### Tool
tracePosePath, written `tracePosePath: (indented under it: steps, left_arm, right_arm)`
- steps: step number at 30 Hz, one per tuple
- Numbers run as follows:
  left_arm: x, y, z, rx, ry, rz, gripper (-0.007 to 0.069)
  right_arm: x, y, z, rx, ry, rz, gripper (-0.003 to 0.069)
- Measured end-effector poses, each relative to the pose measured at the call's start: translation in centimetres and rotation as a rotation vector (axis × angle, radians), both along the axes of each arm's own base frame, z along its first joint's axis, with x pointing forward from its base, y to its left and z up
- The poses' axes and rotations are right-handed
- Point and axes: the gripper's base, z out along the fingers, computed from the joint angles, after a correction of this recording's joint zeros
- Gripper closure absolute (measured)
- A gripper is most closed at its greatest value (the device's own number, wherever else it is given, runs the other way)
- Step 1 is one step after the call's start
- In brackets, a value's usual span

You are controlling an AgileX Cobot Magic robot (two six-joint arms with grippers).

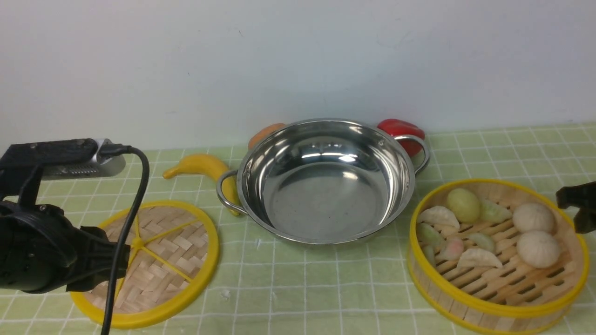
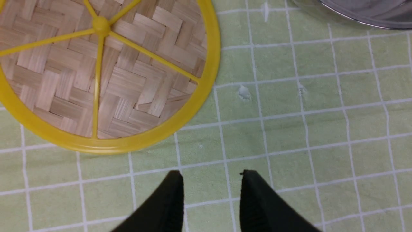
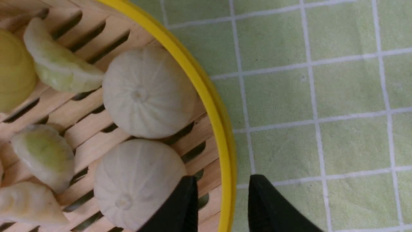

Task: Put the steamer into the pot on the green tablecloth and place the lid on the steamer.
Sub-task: 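Reach for and grasp the rim of the bamboo steamer holding the buns with the right gripper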

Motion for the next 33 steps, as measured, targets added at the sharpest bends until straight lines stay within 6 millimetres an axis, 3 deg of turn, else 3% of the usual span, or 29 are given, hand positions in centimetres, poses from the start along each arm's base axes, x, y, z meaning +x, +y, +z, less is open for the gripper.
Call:
tracePosePath:
  steps: [3, 10, 13, 14, 16, 25, 29, 33]
  left_arm:
    - [0.0, 0.0, 0.0, 0.0, 0.0, 0.0, 0.0382]
    - [0.0, 0.0, 0.0, 0.0, 0.0, 0.0, 0.0382]
    - [0.0, 0.0, 0.0, 0.0, 0.0, 0.0, 0.0382]
    - [0.0, 0.0, 0.0, 0.0, 0.0, 0.0, 0.0382]
    - [0.0, 0.0, 0.0, 0.0, 0.0, 0.0, 0.0382]
    - [0.0, 0.0, 0.0, 0.0, 0.0, 0.0, 0.0382]
    - [0.0, 0.0, 0.0, 0.0, 0.0, 0.0, 0.0382]
    - [0.0, 0.0, 0.0, 0.0, 0.001, 0.0, 0.0382]
  right_arm:
    - [0.2, 0.0, -0.5, -0.003, 0.015, 0.011, 0.0417]
    - [0.9, -0.1, -4.1, -0.004, 0.128, 0.022, 0.0421]
    - [1.0, -0.3, -4.8, -0.011, 0.154, 0.008, 0.0461]
    - [1.0, -0.3, -4.9, -0.019, 0.16, -0.013, 0.0522]
    - [0.9, -0.7, -4.9, -0.052, 0.173, -0.032, 0.0601]
    - [0.2, -1.8, -4.7, -0.136, 0.238, -0.078, 0.0603]
    - [-0.5, -2.8, -3.5, -0.133, 0.232, -0.111, 0.0603]
    - [-1.3, -4.3, -0.4, -0.117, 0.203, -0.127, 0.0596]
